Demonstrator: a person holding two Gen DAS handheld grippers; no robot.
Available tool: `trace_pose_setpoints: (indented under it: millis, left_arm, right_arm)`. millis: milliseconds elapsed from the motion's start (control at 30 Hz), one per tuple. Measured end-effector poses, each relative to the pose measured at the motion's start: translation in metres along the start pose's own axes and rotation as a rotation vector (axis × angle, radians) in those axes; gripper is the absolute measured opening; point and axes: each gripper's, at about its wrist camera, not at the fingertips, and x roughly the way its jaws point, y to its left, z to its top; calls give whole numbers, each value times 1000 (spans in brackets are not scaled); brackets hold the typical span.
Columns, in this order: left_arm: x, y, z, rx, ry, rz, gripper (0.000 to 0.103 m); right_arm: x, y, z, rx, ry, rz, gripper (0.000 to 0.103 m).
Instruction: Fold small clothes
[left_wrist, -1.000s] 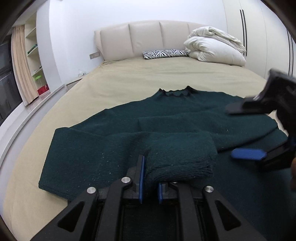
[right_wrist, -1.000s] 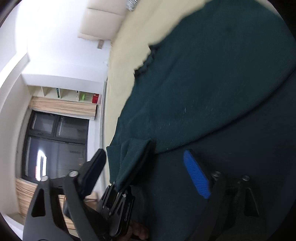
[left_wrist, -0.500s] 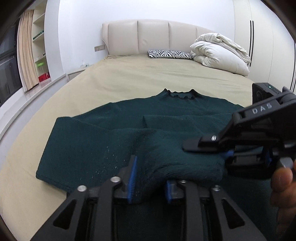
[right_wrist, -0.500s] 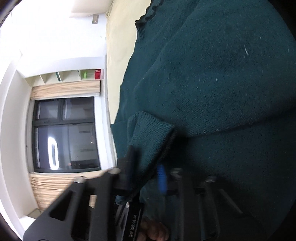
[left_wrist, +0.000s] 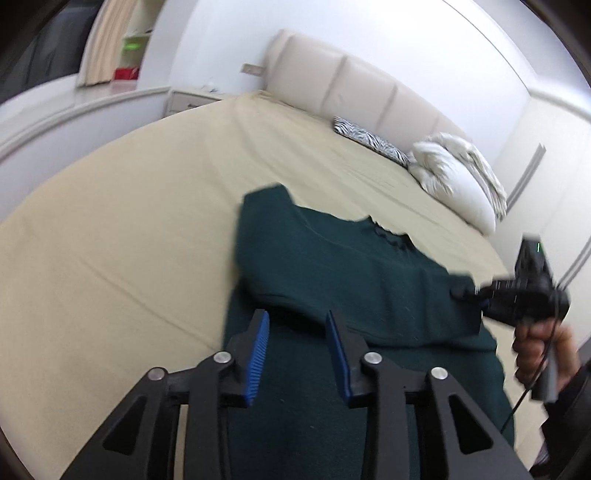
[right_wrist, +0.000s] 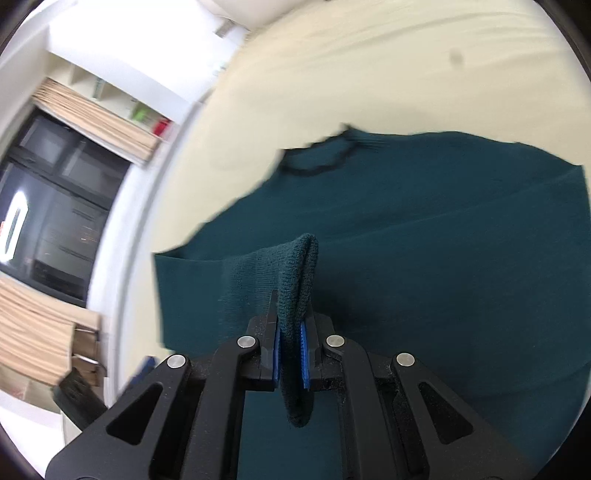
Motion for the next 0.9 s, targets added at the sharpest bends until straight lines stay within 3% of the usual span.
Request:
trace_pose_setpoints:
  millis: [133, 333, 433, 533, 700, 800, 867, 900]
  left_arm:
    - [-3, 14, 17, -72, -29, -7, 24]
    - [2, 12, 47, -89, -78, -16, 23]
    - [9, 24, 55, -153, -78, -18, 22]
    - [19, 24, 55, -158, -56, -26, 20]
    - [56, -3, 52, -47, 28, -29, 20]
    - [86, -4, 47, -10, 73, 38, 20]
    - [103, 3, 40, 5, 107, 95, 14]
    - [107, 9, 35, 1, 117, 111, 3]
  right_arm:
    - [4, -32, 1, 51, -9, -60, 7]
    - [10, -51, 1, 84, -24, -99, 7]
    - [-6, -63, -3, 86, -51, -119, 7]
    - [-11, -59, 0, 51, -64, -172, 7]
    - [2, -57, 3, 31, -45, -202, 9]
    - [0, -56, 3, 45, -65, -180, 9]
    - [2, -54, 5, 35, -74, -175, 9]
    - [0, -53, 5, 32, -73, -174, 9]
